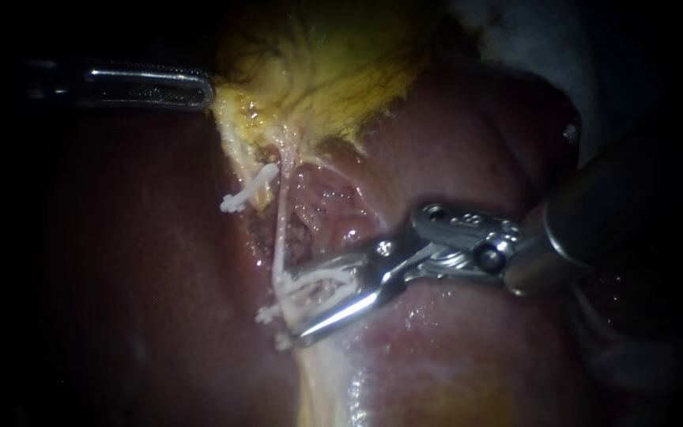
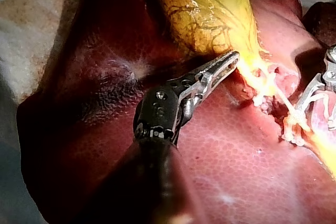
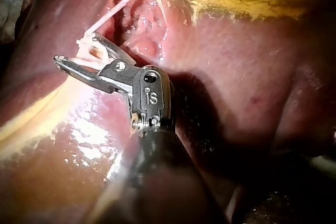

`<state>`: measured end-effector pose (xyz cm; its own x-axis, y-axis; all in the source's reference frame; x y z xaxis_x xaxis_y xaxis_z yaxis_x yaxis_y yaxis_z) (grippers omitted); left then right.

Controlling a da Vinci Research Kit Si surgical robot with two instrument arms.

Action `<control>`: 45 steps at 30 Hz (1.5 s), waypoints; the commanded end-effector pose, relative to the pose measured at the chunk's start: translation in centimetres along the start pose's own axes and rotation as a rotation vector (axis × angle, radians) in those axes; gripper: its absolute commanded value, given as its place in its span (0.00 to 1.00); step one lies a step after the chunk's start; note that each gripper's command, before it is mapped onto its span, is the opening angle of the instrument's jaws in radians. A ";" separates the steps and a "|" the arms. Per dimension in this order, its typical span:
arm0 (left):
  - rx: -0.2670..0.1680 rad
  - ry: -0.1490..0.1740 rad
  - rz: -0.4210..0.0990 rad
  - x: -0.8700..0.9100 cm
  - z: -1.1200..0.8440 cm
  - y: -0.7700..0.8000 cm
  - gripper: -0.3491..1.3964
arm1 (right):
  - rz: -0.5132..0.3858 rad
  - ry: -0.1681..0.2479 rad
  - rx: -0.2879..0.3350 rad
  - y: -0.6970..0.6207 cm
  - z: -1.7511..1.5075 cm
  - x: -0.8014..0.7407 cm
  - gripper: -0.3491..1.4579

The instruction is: Clipping first clip right tube

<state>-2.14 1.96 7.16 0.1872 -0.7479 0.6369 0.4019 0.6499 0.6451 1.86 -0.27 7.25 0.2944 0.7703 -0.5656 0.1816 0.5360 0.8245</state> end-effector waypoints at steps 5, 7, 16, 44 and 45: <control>0.000 0.000 0.000 0.00 0.00 0.00 0.00 | 0.008 -0.031 -0.015 0.08 -0.11 -0.05 0.48; 0.000 0.000 0.000 0.01 0.00 0.00 0.00 | 0.013 -0.033 -0.019 0.12 -0.13 -0.06 0.48; 0.000 0.000 0.001 0.01 0.00 0.00 0.00 | 0.023 -0.084 -0.054 0.27 -0.12 -0.19 0.48; -0.001 0.000 0.001 0.01 0.01 0.00 0.00 | 0.058 0.017 0.076 0.41 0.31 -0.44 0.48; -0.001 0.000 0.001 0.01 0.01 0.00 0.00 | 0.058 0.023 0.089 0.38 0.33 -0.44 0.48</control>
<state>-2.15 1.96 7.17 0.1872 -0.7473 0.6376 0.4021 0.6505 0.6443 2.12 -0.54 7.81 0.2802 0.8097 -0.5157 0.2565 0.4545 0.8530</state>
